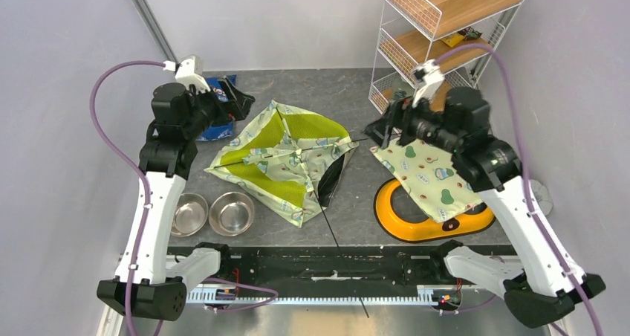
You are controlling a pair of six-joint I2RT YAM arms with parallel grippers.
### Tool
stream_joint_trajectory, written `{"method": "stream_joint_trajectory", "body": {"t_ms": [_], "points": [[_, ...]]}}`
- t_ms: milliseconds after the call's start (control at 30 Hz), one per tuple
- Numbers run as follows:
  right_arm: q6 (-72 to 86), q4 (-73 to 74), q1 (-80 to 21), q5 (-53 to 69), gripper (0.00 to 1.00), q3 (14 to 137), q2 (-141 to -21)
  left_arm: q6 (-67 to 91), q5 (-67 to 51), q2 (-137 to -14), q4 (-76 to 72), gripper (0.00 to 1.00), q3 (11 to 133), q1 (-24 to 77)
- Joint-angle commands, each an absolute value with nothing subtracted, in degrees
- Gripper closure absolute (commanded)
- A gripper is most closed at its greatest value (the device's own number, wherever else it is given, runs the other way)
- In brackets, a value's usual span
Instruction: Set up the pet tent
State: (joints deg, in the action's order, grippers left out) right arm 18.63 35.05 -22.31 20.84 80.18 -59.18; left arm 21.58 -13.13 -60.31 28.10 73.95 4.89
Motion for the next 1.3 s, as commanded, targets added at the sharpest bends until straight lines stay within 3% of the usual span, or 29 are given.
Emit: {"method": "stream_joint_trajectory", "body": {"t_ms": [0,200,400,933,1100,1267], "points": [[21.24,33.84,-31.30,12.59,0.10,75.67,-61.16,23.97,-17.90,-59.82,26.68,0.06,71.26,4.85],[22.68,29.95,-45.01,2.60,0.14,66.59,-66.16,26.19,-19.48,-59.39,25.44,0.07,65.49,4.83],[23.90,28.49,-54.36,0.35,0.16,60.39,-73.12,28.80,-19.56,-59.39,23.85,0.10,60.57,4.84],[26.10,28.77,-59.45,11.00,0.30,53.30,-79.72,29.61,-15.96,-63.89,23.47,0.13,58.10,4.88],[28.52,26.80,-59.92,10.37,0.40,53.19,-83.82,29.84,-15.27,-64.64,23.46,0.13,57.99,4.89],[31.32,26.47,-60.16,6.36,0.66,54.46,-85.16,29.98,-14.51,-65.12,23.97,0.13,59.09,4.90]]}}
